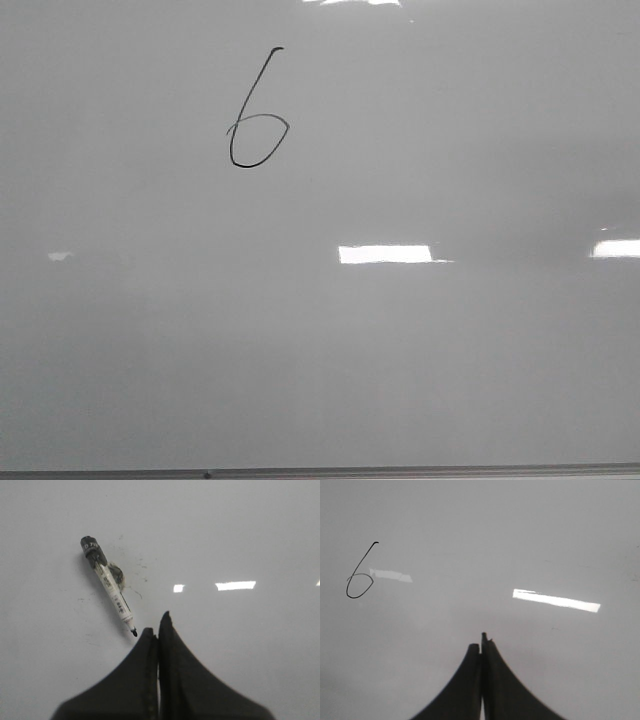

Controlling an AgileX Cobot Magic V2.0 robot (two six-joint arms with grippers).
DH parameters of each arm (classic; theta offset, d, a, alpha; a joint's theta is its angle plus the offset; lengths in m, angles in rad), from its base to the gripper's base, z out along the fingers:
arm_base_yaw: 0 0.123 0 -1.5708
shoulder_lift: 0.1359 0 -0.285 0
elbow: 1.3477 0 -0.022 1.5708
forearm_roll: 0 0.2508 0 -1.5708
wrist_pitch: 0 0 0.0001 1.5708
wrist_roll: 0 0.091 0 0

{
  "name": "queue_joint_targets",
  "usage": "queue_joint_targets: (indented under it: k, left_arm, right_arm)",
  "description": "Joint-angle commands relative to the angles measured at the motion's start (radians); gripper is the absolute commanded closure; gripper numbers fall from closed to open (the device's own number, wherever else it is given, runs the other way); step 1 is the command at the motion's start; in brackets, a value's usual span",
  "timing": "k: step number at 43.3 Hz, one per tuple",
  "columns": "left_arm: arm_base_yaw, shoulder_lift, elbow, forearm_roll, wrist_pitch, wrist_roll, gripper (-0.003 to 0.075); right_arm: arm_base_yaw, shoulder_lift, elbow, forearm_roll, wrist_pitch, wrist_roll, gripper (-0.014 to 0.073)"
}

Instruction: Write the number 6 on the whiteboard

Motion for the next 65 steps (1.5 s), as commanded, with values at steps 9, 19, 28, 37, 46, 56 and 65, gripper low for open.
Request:
queue_joint_targets:
  k: [9,19,28,37,46,56,65]
  left_arm:
    - [-0.001,-0.014,0.005,-0.026,-0.116,-0.011,0.0741]
    - [-0.001,-0.014,0.005,-0.026,-0.116,-0.011,0.0741]
    - [-0.001,-0.014,0.005,-0.026,-0.116,-0.011,0.0741]
    - [-0.001,-0.014,0.005,-0.026,-0.116,-0.011,0.0741]
    - [-0.001,-0.014,0.005,-0.026,-0.116,-0.011,0.0741]
    - [-0.001,-0.014,0.005,-0.026,-0.116,-0.011,0.0741]
    - [-0.001,-0.014,0.005,-0.026,-0.116,-0.011,0.0741]
  right_arm:
    - [-0.006,0.009,-0.018,0.005,-0.082,0.0,0.0654]
    - [-0.006,0.009,-0.018,0.005,-0.082,0.0,0.0654]
    - [-0.006,0.009,-0.018,0.005,-0.082,0.0,0.0654]
    - [-0.006,0.009,-0.018,0.005,-0.082,0.0,0.0654]
    - [-0.006,-0.003,0.032,-0.023,-0.136,-0.001,0.0654]
    - [-0.075,-0.118,0.227,0.019,-0.234,-0.001,0.0654]
    - [-0.146,-0.179,0.357,0.051,-0.253,-0.001,0.0654]
